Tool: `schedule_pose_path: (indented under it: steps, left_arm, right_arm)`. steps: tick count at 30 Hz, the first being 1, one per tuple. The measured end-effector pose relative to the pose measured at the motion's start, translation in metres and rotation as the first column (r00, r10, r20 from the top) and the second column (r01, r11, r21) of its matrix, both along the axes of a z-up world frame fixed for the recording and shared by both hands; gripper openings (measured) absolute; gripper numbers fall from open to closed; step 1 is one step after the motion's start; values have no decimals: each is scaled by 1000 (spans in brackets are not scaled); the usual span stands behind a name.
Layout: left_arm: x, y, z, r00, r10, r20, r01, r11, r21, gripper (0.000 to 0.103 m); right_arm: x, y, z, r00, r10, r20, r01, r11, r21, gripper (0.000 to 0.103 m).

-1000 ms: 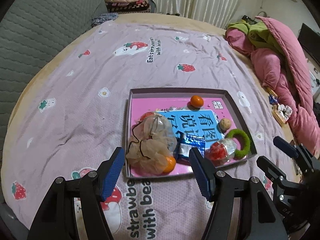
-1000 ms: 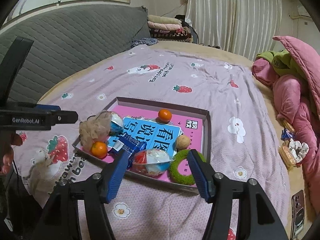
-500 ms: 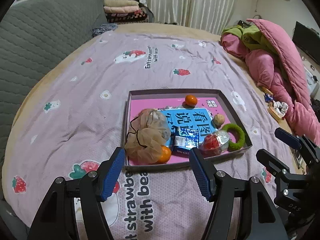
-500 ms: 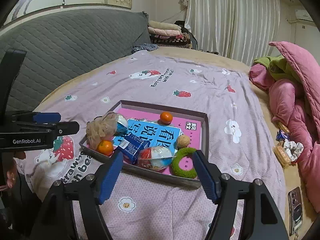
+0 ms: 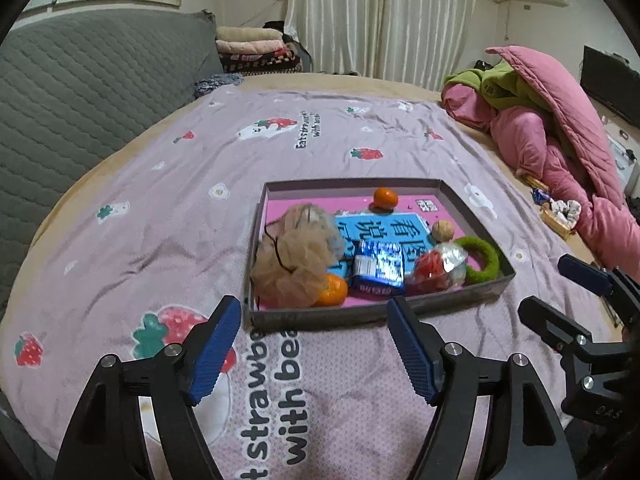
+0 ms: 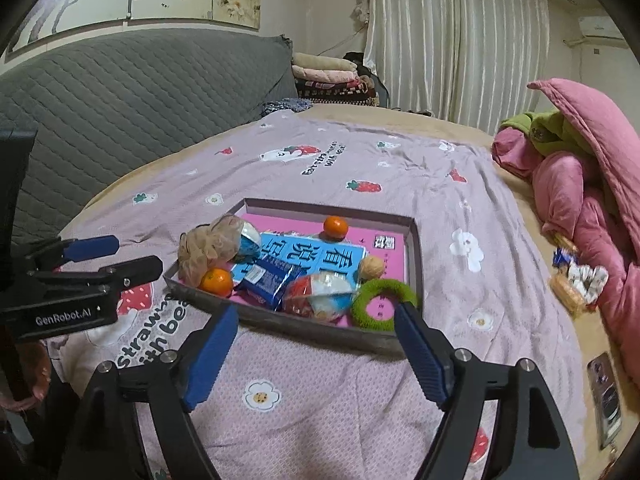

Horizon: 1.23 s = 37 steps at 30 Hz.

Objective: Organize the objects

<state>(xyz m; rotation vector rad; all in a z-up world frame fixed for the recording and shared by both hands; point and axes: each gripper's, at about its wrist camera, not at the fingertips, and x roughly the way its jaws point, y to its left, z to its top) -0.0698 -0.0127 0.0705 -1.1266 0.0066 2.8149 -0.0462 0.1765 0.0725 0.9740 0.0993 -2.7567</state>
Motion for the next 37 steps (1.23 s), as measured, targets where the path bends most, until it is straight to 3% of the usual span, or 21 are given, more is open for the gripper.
schedule_pose_path:
  steps: [17,37]
  left_arm:
    - [14,15,-62,1000,20,-10,-21,998,-62,77]
    - [12,11,-74,999,34,-4,-34,999,-29,77]
  right_arm:
    - [17,9,-73,995,-95,14,95,995,-31,84]
    - [11,11,-91,992,-113,63,116,993,-38,84]
